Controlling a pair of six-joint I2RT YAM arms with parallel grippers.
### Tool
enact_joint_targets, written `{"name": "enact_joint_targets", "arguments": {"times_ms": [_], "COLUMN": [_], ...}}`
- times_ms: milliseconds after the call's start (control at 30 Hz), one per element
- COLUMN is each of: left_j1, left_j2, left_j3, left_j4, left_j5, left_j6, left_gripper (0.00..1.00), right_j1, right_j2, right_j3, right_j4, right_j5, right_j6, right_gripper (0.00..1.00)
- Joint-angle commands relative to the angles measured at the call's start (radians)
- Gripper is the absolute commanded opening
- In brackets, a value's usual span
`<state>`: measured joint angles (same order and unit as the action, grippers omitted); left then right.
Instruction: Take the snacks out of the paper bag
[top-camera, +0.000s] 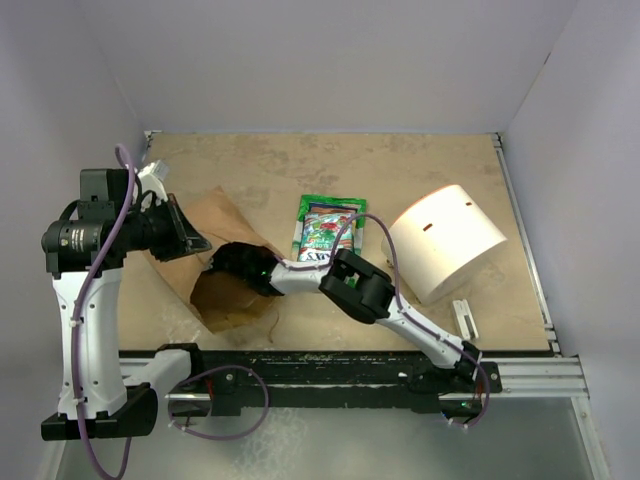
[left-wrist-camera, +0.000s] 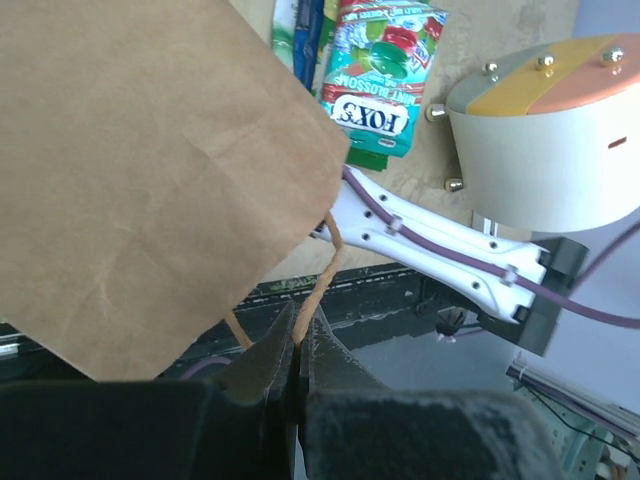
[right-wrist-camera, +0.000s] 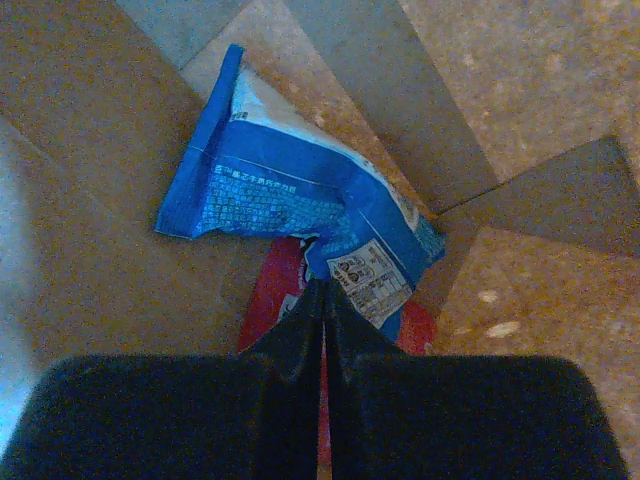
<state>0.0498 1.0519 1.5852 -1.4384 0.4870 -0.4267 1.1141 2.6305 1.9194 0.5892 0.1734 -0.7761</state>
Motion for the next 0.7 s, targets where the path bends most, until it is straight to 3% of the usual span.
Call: {"name": "enact_joint_targets", "arguments": {"times_ms": [0,467,667], "left_j1": [-0.004,-0.002,-0.003], "left_j2": [-0.001,0.03,0.021], "left_j3": [0.034,0.028,-0.012], "left_j4": [0.021,0.116,0.139], "left_j5": [-0.077,-0.119,-0.095], "left_j6": [-0.009,-0.045,-0.046], "left_gripper": [0.0,0.0,0.0], "right_j1": [0.007,0.049,0.049], "right_j2": [-0.171,-0.437,-0.439], "right_j3": [-0.085,-0.385,-0.421], "right_j4": [0.027,-0.014,0.0], "right_j5": [-0.013,-0.135,-0.126], "right_j6": [0.08,0.288,0.303], "right_gripper": [0.0,0.0,0.0]}}
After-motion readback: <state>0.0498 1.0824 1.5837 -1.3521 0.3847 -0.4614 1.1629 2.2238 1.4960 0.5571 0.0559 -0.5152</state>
